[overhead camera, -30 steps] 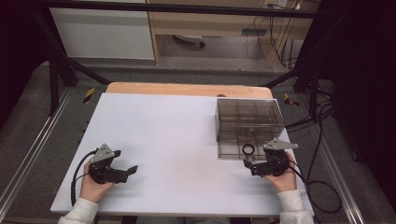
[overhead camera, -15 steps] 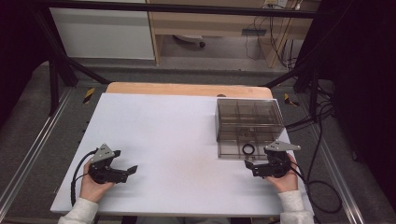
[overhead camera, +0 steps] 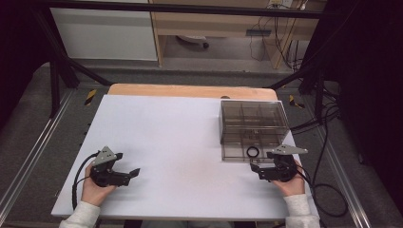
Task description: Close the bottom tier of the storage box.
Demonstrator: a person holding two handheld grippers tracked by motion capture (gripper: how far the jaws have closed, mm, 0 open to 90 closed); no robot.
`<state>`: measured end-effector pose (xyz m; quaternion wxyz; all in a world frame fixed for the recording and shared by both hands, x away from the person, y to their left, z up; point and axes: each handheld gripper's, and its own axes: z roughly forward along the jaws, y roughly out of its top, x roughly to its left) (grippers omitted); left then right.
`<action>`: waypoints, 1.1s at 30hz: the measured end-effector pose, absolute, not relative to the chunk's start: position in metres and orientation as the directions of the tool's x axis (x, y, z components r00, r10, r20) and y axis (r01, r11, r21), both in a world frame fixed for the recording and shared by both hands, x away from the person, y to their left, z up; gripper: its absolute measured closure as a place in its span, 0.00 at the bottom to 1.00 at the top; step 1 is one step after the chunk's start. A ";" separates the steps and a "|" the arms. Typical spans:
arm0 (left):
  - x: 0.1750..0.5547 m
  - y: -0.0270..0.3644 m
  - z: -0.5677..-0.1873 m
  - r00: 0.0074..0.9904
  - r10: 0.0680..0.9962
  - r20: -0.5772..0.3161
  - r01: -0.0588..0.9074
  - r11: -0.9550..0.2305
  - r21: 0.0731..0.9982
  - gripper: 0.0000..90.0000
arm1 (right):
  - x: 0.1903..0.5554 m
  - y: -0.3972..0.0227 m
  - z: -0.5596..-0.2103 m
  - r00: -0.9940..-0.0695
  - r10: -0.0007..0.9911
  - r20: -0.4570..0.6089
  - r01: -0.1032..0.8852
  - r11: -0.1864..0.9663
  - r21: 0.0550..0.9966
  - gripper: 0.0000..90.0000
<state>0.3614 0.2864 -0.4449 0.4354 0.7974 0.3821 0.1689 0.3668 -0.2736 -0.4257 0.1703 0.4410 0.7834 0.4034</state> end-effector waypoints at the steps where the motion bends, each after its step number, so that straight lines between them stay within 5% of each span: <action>1: 0.361 0.286 -0.445 0.651 0.756 -0.064 0.463 -0.328 0.823 0.04 | 0.367 -0.273 -0.426 -0.559 0.823 0.097 0.560 0.288 0.776 0.20; 33: 0.362 0.286 -0.445 0.650 0.758 -0.064 0.464 -0.329 0.823 0.04 | 0.365 -0.279 -0.428 -0.567 0.819 0.091 0.558 0.300 0.774 0.67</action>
